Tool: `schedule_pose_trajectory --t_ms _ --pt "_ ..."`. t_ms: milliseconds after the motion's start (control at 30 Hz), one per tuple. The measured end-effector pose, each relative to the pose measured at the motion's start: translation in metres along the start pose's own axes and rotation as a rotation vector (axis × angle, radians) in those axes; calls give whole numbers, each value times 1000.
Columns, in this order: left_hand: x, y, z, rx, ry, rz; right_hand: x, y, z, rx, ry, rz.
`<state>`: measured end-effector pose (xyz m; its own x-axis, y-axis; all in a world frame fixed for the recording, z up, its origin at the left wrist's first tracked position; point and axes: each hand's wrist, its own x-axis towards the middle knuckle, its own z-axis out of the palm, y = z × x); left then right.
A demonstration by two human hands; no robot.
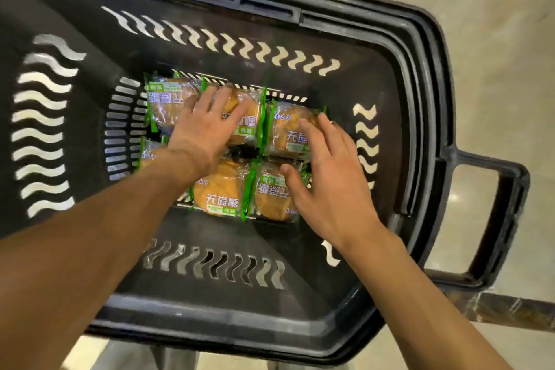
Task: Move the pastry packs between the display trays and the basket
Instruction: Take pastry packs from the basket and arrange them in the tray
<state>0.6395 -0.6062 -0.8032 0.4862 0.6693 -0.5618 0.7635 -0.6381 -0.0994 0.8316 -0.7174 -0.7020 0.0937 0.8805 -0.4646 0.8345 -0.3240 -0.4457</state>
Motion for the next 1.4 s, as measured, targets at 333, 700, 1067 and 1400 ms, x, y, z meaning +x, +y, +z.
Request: schedule_pose_trajectory --t_ms 333,700,1067,1400 --pt "-236 -69 -235 -189 216 -50 -90 -144 -173 -86 -3 -27" --pt "-492 -291 -414 -296 848 -231 -194 -466 -326 -226 406 -427" --pt "-640 -528 -411 -468 1099 -425 -183 -755 -321 -172 530 -593" --pt "-517 -609 -517 -492 1174 -173 -79 -788 -388 -14 683 -423"
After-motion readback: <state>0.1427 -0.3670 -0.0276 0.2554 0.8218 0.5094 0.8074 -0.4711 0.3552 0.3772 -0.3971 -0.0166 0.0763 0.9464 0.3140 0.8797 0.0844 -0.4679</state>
